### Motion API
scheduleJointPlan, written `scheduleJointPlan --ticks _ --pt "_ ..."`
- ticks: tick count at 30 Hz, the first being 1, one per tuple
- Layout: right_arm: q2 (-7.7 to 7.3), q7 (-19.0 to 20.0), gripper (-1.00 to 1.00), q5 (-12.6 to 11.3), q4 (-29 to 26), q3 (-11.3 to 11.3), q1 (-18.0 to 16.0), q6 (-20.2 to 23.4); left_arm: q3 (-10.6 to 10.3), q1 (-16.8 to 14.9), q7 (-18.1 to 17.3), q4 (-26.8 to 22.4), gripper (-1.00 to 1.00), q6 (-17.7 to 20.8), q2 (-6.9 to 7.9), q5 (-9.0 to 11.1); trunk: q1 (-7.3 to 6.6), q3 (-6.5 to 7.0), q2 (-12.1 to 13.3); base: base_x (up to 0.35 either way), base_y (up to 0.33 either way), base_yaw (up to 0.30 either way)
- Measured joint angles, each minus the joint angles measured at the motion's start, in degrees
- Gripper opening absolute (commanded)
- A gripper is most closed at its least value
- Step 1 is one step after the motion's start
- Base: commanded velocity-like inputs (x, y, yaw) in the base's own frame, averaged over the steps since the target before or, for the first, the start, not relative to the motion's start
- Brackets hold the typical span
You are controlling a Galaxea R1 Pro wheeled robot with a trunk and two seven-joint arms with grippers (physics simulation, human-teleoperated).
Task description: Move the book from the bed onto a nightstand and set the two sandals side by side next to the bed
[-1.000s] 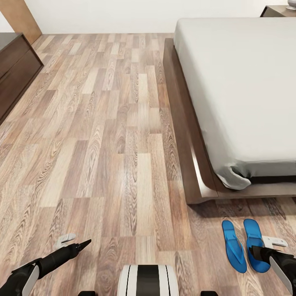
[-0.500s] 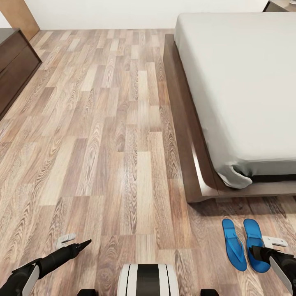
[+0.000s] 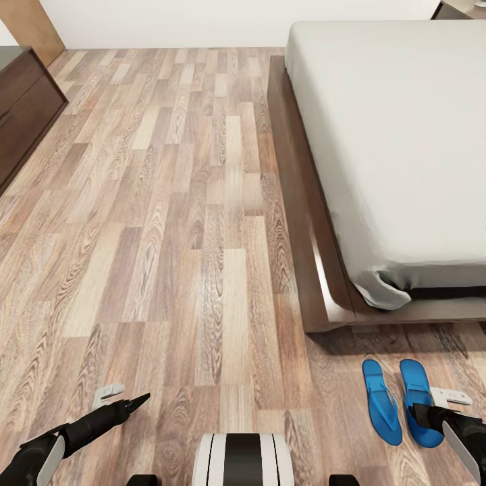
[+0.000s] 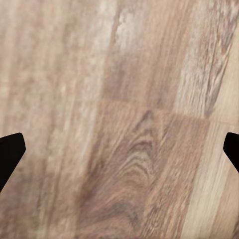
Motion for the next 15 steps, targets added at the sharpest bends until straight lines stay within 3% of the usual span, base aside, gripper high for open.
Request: scheduleJointPlan --ticks 6,15 --pt "0.0 0.0 -1.0 0.0 -0.01 0.0 0.0 0.0 0.0 0.0 0.03 0.0 1.0 0.0 0.0 0.0 0.0 0.0 0.0 0.0 0.0 0.0" --pt "0.0 0.0 -1.0 0.0 -0.02 -0.03 0.0 0.0 0.0 0.0 0.03 0.0 1.0 0.0 0.0 0.0 0.21 -1.77 -0.11 0.0 0.0 0.0"
